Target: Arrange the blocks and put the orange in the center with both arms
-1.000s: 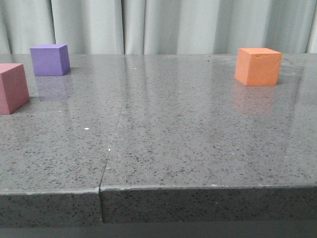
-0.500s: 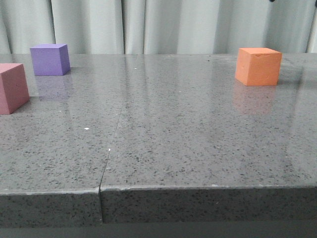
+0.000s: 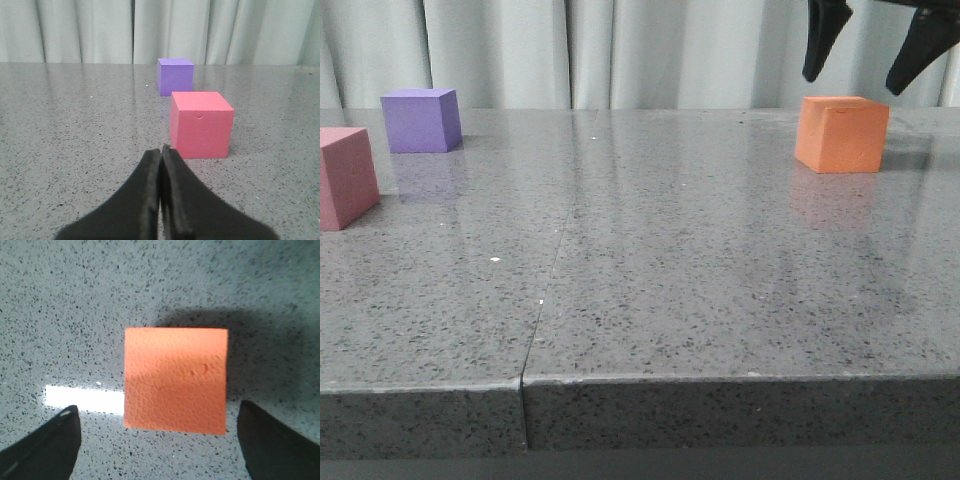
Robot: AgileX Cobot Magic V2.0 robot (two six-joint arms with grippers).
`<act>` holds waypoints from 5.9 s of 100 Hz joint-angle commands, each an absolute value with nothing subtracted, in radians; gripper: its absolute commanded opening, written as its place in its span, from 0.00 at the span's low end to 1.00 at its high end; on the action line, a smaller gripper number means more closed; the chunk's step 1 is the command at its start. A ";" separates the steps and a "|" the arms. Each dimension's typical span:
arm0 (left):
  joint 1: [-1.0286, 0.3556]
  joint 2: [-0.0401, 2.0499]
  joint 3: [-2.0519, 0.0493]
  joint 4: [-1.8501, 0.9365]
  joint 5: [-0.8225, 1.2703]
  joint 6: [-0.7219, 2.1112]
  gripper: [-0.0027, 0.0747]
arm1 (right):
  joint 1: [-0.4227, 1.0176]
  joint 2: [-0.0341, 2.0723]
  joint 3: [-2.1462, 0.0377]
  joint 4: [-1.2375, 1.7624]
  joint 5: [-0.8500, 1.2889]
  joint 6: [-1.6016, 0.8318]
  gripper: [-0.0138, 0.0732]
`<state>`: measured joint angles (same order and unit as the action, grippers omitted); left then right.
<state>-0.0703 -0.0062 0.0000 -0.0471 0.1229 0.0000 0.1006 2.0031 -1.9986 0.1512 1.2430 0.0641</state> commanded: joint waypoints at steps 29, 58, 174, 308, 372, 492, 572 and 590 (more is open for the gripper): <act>-0.068 -0.034 0.041 -0.050 0.046 -0.007 0.01 | 0.099 2.021 -2.037 0.163 1.196 0.051 0.88; -0.068 -0.034 0.041 -0.050 0.046 -0.007 0.01 | 0.099 2.065 -2.037 0.163 1.184 0.051 0.79; -0.068 -0.034 0.041 -0.050 0.046 -0.007 0.01 | 0.144 2.058 -2.181 0.159 1.333 0.188 0.46; -0.068 -0.034 0.041 -0.050 0.046 -0.007 0.01 | 0.485 2.158 -2.199 0.136 1.306 0.444 0.60; -0.068 -0.034 0.041 -0.050 0.046 -0.007 0.01 | 0.485 2.135 -2.268 0.171 1.333 0.422 0.83; -0.068 -0.034 0.041 -0.050 0.046 -0.007 0.01 | 0.484 1.797 -2.115 0.045 1.333 0.325 0.12; -0.068 -0.034 0.041 -0.050 0.038 -0.007 0.01 | 0.484 1.174 -1.292 -0.017 0.918 0.325 0.12; -0.068 -0.034 0.041 -0.050 0.038 -0.007 0.01 | 0.484 0.982 -1.089 -0.054 0.761 0.325 0.12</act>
